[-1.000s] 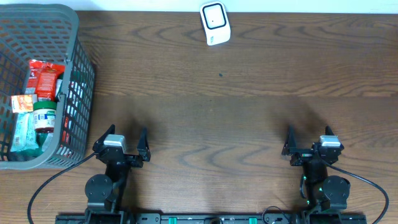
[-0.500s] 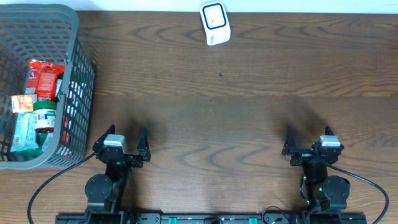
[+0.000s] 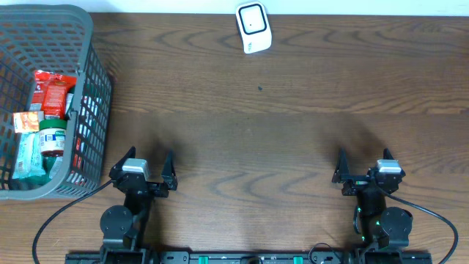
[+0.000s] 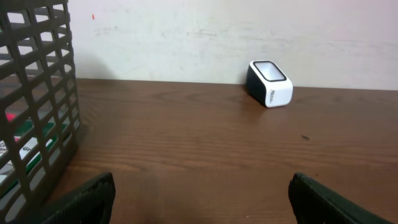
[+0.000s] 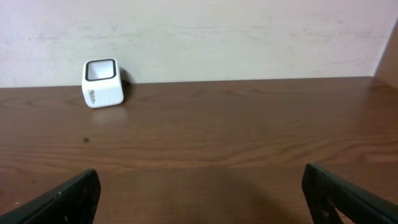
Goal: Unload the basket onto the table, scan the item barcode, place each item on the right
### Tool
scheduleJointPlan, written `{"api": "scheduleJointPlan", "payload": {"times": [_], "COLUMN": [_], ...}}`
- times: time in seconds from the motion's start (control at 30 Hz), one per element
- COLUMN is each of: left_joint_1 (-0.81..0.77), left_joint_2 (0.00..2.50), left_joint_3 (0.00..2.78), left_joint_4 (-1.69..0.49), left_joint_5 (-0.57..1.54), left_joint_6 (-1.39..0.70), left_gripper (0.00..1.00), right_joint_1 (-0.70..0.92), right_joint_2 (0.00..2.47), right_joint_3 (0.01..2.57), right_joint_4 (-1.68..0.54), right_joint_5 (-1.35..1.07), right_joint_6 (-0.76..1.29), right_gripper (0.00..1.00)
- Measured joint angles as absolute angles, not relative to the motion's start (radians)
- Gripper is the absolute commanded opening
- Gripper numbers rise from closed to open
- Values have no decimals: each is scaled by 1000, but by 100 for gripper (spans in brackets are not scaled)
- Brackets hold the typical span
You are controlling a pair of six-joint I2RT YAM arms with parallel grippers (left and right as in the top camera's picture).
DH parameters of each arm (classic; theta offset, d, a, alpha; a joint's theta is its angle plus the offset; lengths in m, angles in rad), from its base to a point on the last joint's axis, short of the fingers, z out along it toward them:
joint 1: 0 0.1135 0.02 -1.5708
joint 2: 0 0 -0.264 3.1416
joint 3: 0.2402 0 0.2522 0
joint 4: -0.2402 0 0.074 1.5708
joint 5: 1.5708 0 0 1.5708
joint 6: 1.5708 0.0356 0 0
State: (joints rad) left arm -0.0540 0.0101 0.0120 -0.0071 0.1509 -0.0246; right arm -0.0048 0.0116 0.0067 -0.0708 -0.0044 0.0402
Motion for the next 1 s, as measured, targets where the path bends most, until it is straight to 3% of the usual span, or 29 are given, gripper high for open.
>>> {"api": "scheduleJointPlan", "payload": {"times": [0.53, 1.0], "left_joint_1": [-54, -54], "left_joint_2": [10, 157], "left_joint_3": [45, 480], "left_joint_4": [-44, -435], "left_joint_5": [299, 370], "left_joint_6": [-49, -109], "left_gripper": [90, 89], "right_joint_1": [-5, -5], "right_joint_2": [12, 59], "right_joint_3": [7, 220], "right_joint_4": [-70, -139], "right_joint_5": [-22, -102], "right_joint_6": [40, 47], "right_gripper": [99, 99]}}
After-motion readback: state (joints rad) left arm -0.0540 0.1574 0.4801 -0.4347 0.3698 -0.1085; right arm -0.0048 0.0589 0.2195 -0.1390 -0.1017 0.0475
